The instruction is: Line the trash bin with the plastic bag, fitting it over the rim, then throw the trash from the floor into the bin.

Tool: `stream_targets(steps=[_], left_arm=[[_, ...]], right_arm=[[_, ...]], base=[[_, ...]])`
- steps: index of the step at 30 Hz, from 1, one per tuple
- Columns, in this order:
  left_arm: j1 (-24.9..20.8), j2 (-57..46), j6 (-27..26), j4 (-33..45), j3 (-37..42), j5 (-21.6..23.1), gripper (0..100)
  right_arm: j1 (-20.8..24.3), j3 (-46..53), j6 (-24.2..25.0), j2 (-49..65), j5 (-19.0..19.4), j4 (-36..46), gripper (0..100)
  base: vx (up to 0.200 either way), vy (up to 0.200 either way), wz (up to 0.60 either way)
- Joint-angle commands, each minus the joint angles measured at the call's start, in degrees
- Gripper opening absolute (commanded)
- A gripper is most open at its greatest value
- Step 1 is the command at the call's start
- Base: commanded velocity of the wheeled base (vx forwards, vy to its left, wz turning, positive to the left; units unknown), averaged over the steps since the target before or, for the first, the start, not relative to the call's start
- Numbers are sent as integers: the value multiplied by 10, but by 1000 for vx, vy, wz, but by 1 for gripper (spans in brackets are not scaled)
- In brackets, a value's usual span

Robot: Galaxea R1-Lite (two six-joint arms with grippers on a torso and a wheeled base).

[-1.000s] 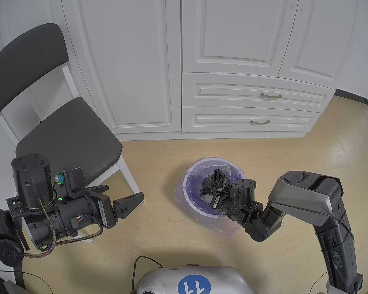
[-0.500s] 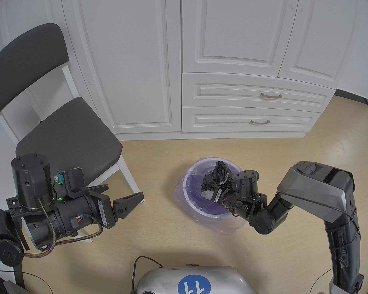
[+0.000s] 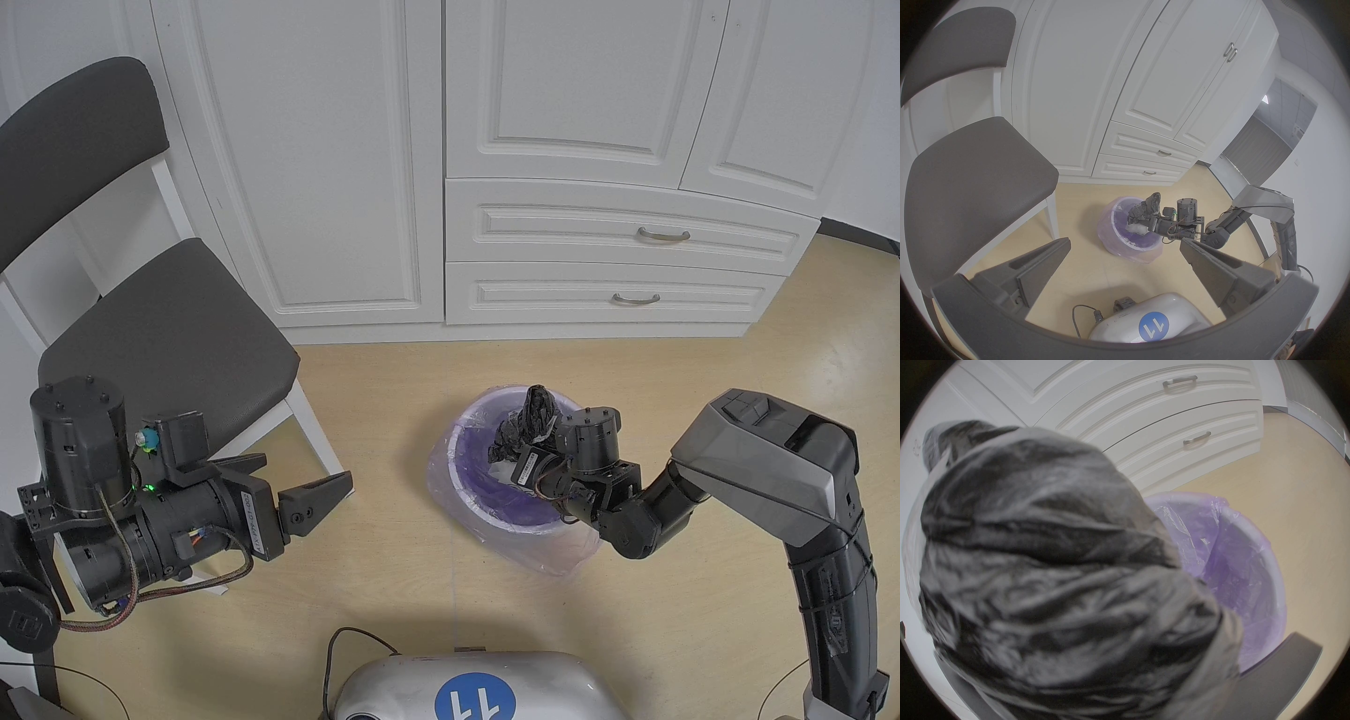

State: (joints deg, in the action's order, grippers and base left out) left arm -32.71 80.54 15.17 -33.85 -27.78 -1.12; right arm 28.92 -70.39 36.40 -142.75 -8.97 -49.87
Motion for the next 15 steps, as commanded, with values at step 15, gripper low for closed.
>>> stream_targets(steps=[15], left_arm=[[0,18,0,-2,0,0,100]], right_arm=[[-4,-70,24,-68,-28,-38,0]], base=[[0,0,0]])
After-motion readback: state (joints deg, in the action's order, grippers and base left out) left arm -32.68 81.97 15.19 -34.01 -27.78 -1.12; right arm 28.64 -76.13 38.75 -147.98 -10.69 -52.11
